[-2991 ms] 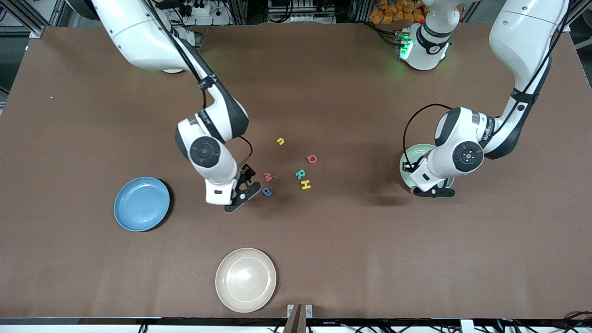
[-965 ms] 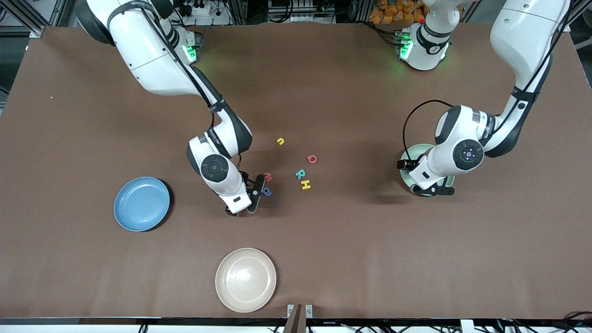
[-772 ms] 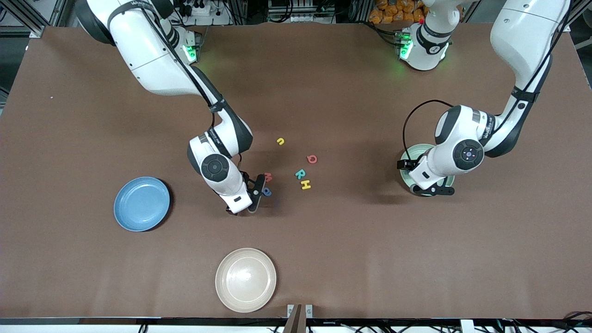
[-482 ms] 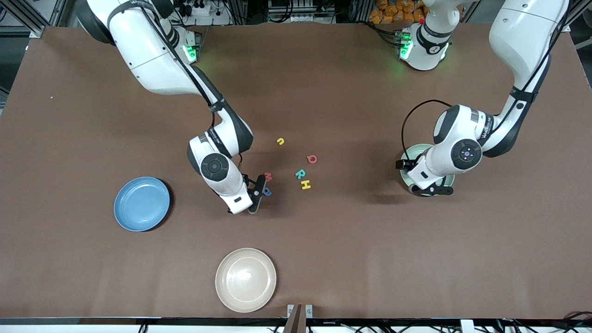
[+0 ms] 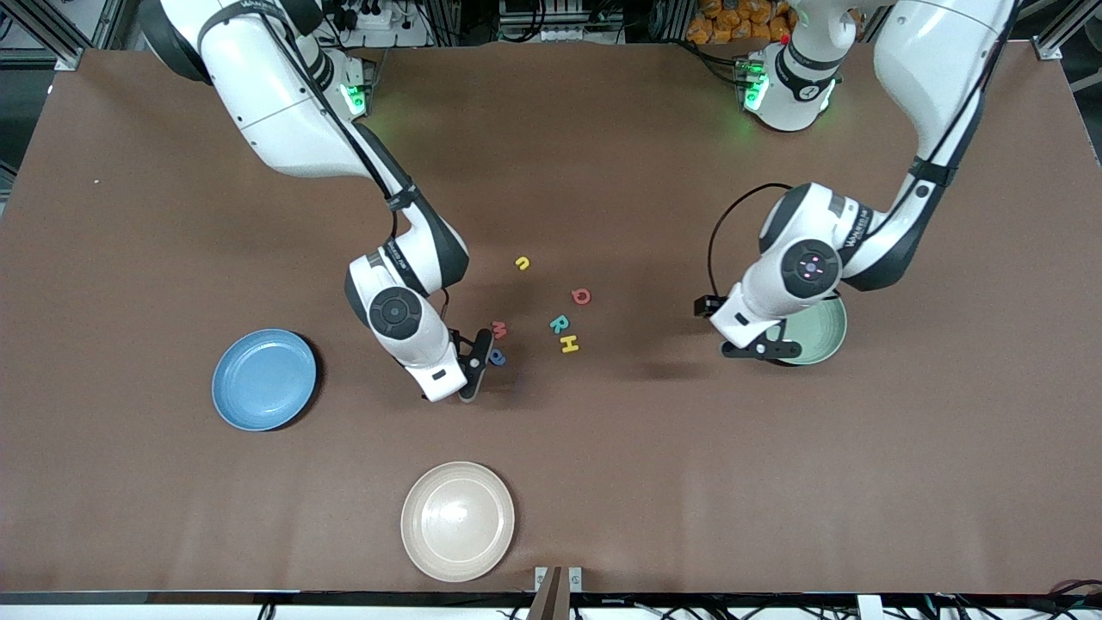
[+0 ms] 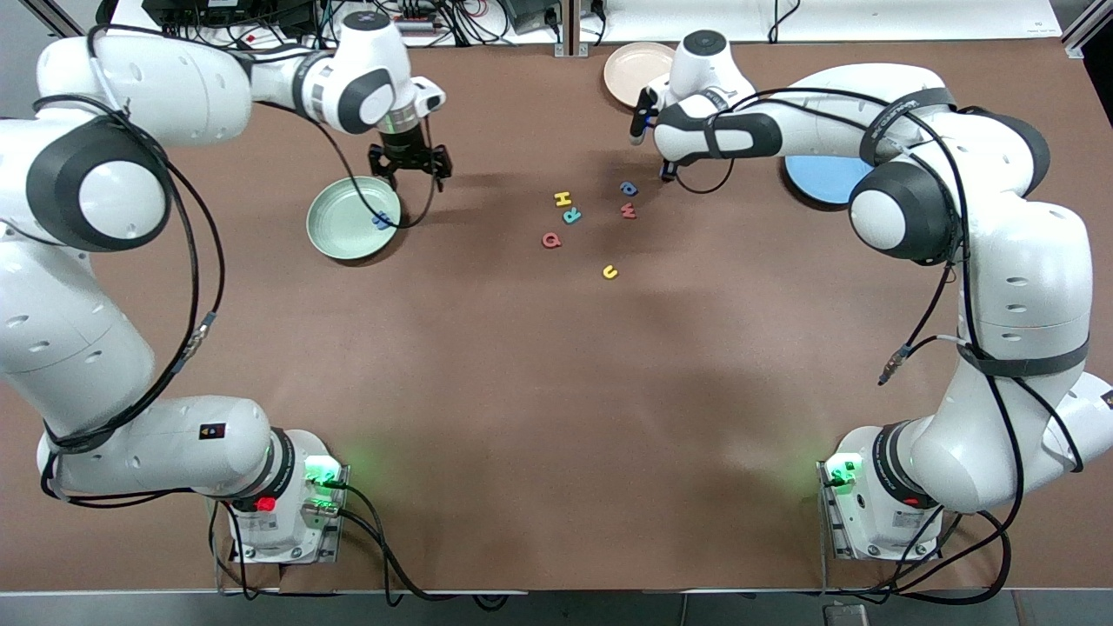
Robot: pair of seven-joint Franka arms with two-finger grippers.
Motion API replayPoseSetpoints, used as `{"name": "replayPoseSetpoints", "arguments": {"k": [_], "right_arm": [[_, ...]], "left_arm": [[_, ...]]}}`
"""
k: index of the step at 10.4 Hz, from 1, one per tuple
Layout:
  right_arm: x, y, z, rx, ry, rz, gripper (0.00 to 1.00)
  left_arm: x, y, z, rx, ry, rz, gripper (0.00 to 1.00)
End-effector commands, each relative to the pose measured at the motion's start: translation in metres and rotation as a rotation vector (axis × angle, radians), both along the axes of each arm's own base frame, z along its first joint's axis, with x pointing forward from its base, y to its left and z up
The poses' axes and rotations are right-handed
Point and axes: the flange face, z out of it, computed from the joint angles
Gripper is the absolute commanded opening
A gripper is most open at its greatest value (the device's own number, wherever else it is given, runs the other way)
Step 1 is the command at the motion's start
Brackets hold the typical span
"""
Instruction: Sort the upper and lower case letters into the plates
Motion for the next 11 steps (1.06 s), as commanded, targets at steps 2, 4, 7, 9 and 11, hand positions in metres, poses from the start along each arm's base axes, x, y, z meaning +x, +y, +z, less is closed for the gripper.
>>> {"name": "replayPoseSetpoints", "arguments": {"k": [2, 4, 7, 9, 11], "right_arm": [[0.039, -0.071, 0.061, 0.032, -0.061, -0.114, 0.00], [0.049, -0.133, 0.090, -0.002, -0.005, -0.201, 0.00], [0.043, -0.218, 0.118, -0.059, 0.090, -0.319, 0.00], [0.030, -0.257, 0.120, -0.093, 0.098, -0.359, 0.00], [0.023, -0.280, 0.111, -0.116, 0.117, -0.380, 0.00]], "left_arm": [[0.007, -0.007, 0.006, -0.006, -0.013, 0.023, 1.00], [0.005, -0.022, 0.008, -0.006, -0.019, 0.041, 1.00], [0.008, -0.054, 0.008, -0.021, -0.031, 0.064, 1.00], [0.004, -0.093, 0.010, -0.028, -0.050, 0.083, 1.00], [0.010, -0.097, 0.010, -0.038, -0.054, 0.091, 1.00]]}}
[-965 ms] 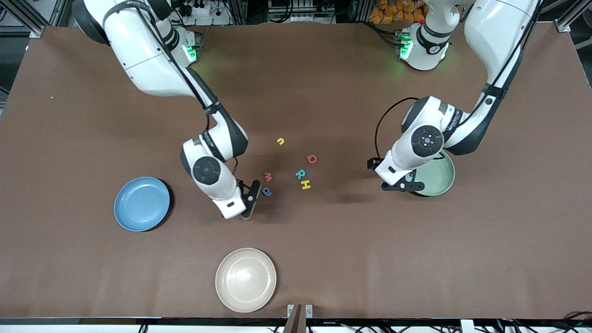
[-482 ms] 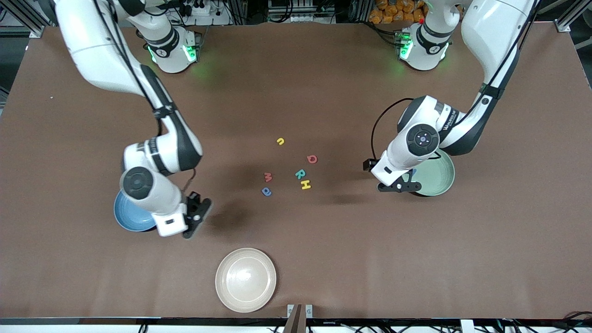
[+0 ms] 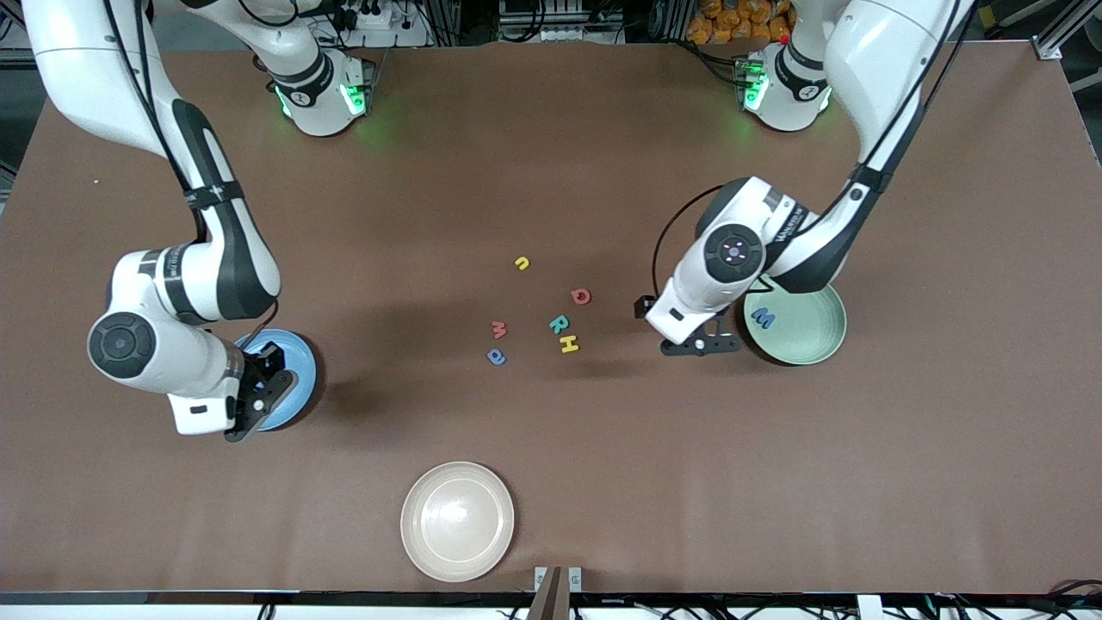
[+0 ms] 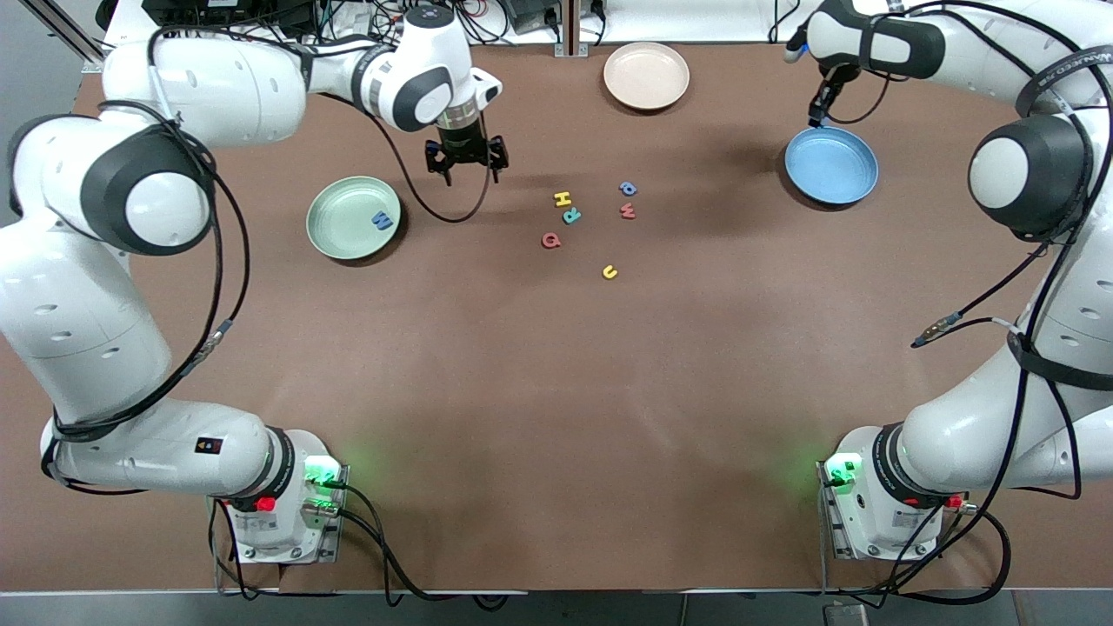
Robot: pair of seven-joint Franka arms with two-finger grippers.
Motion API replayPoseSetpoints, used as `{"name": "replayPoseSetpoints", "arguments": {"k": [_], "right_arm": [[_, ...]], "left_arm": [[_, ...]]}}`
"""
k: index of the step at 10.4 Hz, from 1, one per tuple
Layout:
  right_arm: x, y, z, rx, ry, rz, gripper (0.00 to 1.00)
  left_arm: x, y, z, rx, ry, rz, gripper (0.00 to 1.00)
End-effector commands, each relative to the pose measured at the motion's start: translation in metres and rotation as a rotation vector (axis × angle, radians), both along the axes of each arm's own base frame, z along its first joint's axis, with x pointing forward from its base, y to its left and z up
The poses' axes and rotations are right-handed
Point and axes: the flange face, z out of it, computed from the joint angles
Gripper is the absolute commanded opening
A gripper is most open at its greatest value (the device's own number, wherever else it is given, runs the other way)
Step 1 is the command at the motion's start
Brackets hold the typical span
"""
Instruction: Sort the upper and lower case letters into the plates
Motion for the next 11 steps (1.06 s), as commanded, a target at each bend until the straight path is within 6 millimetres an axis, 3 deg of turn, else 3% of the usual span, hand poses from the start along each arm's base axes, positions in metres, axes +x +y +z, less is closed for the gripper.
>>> {"name": "replayPoseSetpoints", "arguments": {"k": [1, 2, 4, 8, 11], "right_arm": [[-0.016, -0.031, -0.006, -0.016, 0.025, -0.033, 0.23], [-0.015, -0.039, -0.011, -0.014, 0.024, -0.041, 0.99], [-0.015, -0.034, -0.013, -0.015, 0.030, -0.035, 1.00], [-0.014, -0.035, -0.013, -0.014, 0.022, -0.038, 1.00], [-0.014, -0.035, -0.014, -0.017, 0.021, -0.070, 1.00]], "left_arm": [[0.012, 0.000, 0.000, 0.000, -0.010, 0.024, 1.00], [0.010, -0.004, -0.001, -0.002, -0.010, 0.020, 1.00], [0.002, -0.029, -0.013, -0.015, -0.006, 0.028, 1.00], [-0.024, -0.104, -0.044, 0.056, -0.120, -0.003, 1.00], [-0.033, -0.125, -0.061, 0.044, -0.114, 0.135, 1.00]]}}
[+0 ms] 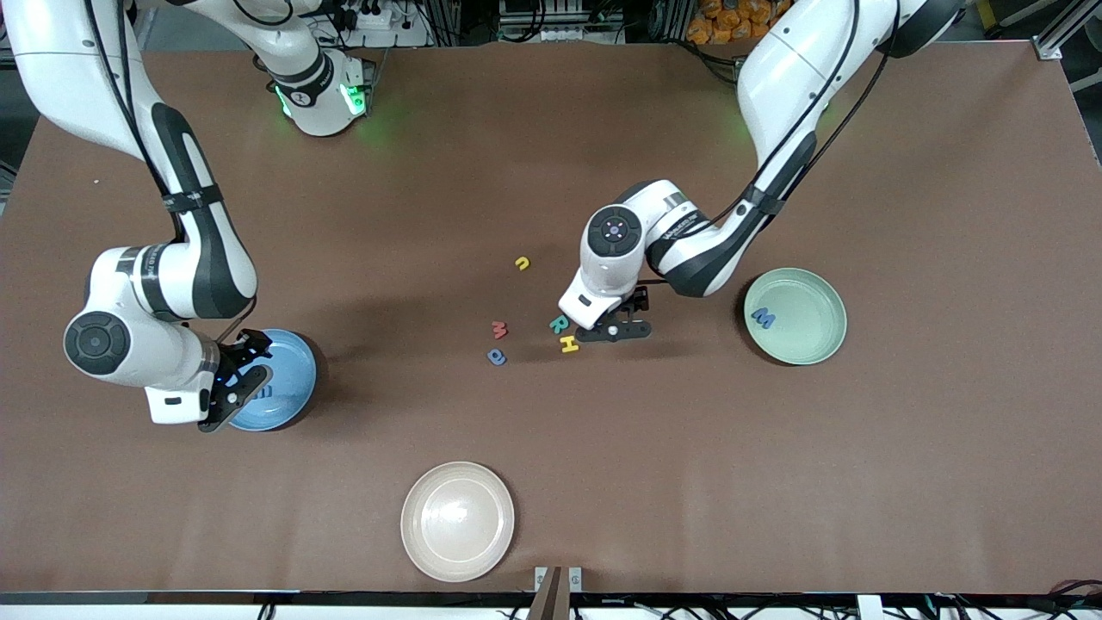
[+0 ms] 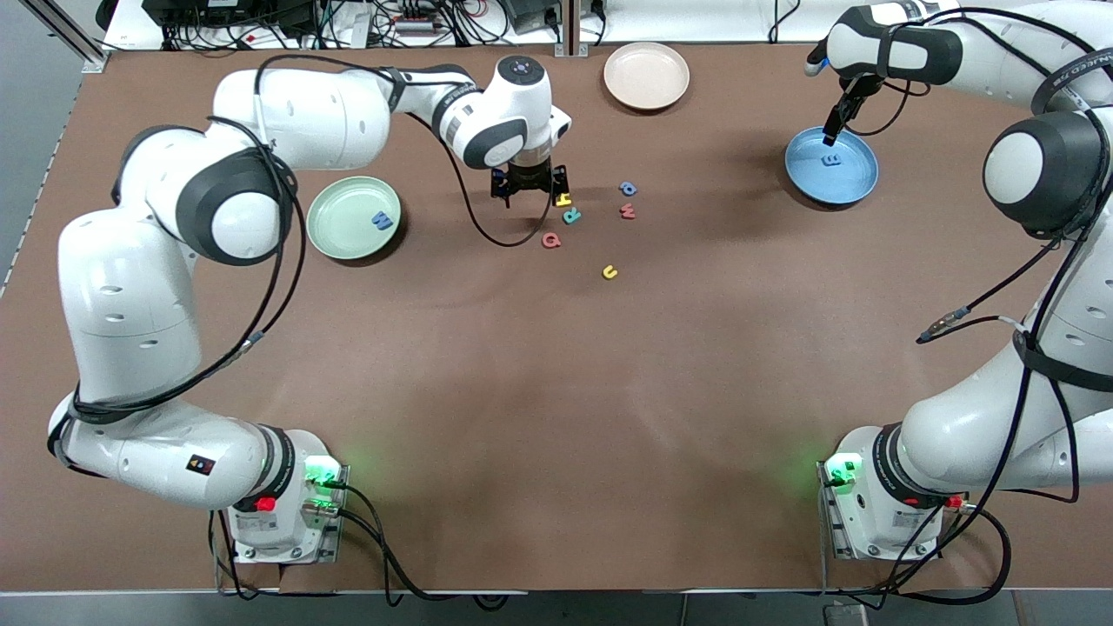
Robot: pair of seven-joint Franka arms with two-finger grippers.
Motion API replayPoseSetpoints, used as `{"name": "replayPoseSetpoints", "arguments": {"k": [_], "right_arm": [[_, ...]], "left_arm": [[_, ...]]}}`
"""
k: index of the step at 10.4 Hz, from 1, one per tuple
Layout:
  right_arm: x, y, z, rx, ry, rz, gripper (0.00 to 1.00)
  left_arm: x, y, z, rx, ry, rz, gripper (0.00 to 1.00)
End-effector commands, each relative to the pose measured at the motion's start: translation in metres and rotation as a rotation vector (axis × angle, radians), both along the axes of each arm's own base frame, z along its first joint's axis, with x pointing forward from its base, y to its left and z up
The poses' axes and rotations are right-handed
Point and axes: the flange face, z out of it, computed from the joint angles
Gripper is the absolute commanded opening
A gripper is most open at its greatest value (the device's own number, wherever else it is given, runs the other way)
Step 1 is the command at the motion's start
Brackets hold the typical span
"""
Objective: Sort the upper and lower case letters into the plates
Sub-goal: 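Move the left gripper down over the cyan R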
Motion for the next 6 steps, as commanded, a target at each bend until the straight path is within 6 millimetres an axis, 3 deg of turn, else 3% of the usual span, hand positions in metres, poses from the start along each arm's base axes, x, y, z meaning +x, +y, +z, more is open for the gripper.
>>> {"name": "replayPoseSetpoints", "arguments": {"k": [1, 3, 6], "right_arm": [[-0.004, 0.000, 0.002, -0.011, -0.005, -0.032, 1.00], [-0.003, 0.000, 0.003, -0.013, -0.006, -0.032, 1.00], [-0.004, 0.000, 0.001, -0.013, -0.003, -0.032, 1.00]], "left_arm": [[0.002, -0.022, -0.010, -0.014, -0.026, 0.164, 1.00], [-0.004, -0.039, -0.024, -0.019, -0.010, 0.374, 1.00], [-0.002, -0.072, -0.022, -0.067, -0.008, 0.667, 1.00]]}}
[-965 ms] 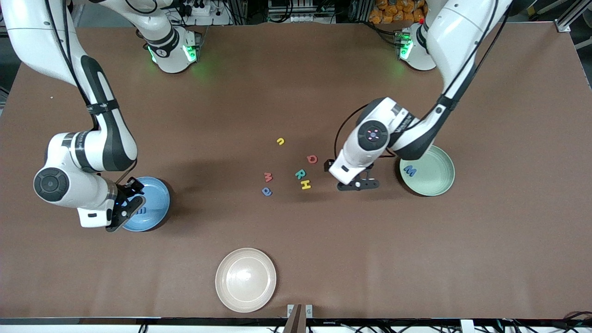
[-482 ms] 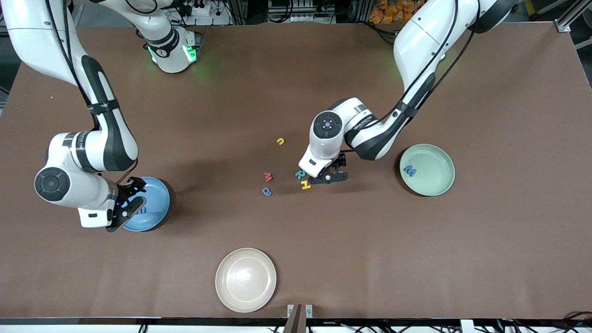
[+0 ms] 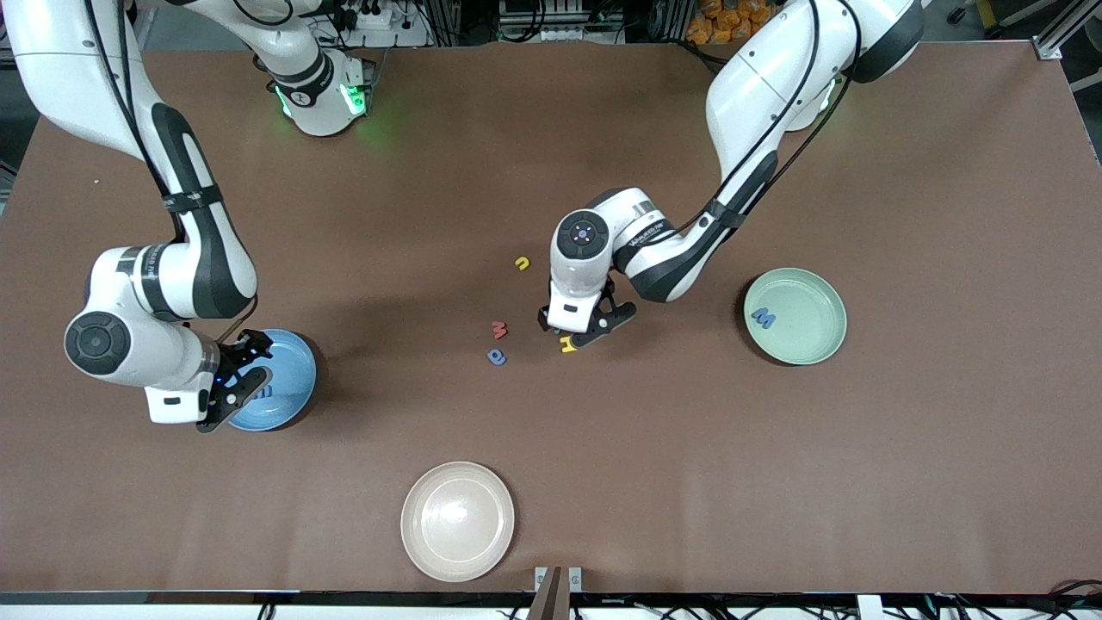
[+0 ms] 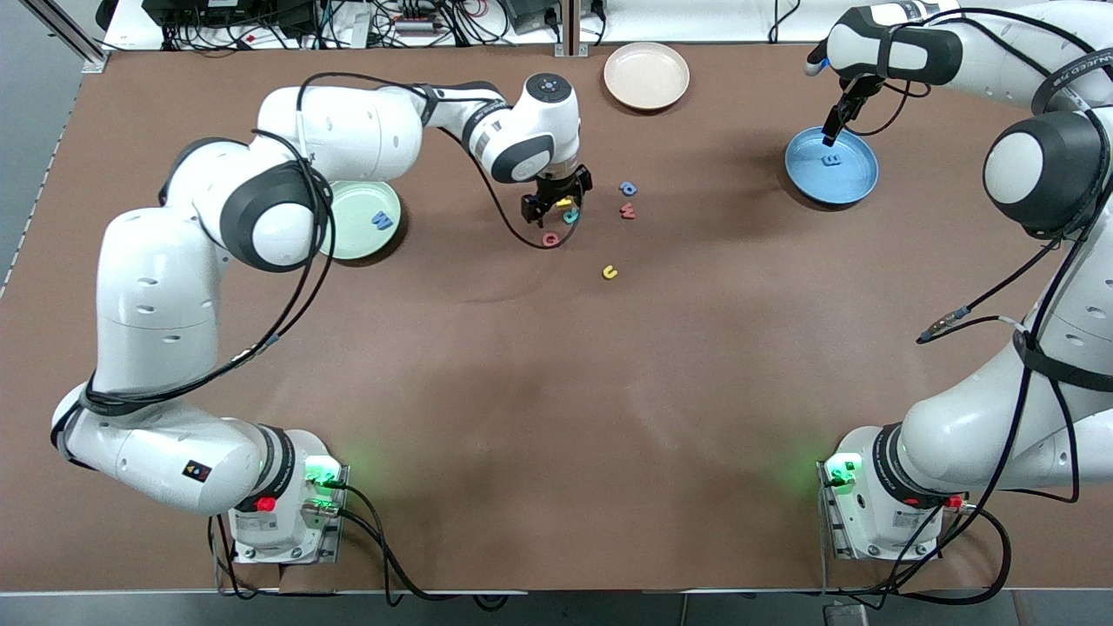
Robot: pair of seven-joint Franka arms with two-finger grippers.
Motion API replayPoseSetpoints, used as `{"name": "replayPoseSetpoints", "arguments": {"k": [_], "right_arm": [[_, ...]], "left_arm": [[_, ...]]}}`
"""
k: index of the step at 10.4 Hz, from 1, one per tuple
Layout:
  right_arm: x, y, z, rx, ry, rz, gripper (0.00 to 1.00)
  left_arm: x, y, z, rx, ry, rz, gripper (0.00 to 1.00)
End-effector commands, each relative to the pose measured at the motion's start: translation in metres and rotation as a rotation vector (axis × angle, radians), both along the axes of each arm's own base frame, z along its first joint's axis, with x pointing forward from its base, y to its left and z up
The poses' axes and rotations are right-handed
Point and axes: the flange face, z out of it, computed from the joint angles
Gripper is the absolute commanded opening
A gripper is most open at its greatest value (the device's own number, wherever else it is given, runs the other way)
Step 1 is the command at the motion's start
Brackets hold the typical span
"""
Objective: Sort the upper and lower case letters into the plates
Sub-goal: 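Move the left gripper down over the cyan R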
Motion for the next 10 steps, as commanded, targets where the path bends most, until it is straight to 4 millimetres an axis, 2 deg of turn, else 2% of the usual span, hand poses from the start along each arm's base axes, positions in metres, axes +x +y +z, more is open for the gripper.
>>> {"name": "replayPoseSetpoints", "arguments": {"k": [1, 4, 8, 10], "right_arm": [[-0.003, 0.000, 0.003, -0.010, -0.006, -0.010, 1.00], [-0.003, 0.000, 0.001, -0.010, -0.003, -0.010, 1.00], [-0.003, 0.004, 0.001, -0.010, -0.003, -0.003, 1.00], [-0.003, 0.005, 0.001, -0.010, -0.003, -0.002, 1.00]], "left_arm": [[0.012, -0.024, -0.004, -0.030, -0.018, 0.180, 1.00], [0.012, -0.024, -0.016, -0.040, -0.010, 0.250, 1.00], [0.015, -0.015, -0.033, -0.018, -0.004, 0.256, 1.00], [0.013, -0.017, -0.033, -0.017, -0.002, 0.259, 1.00]]}}
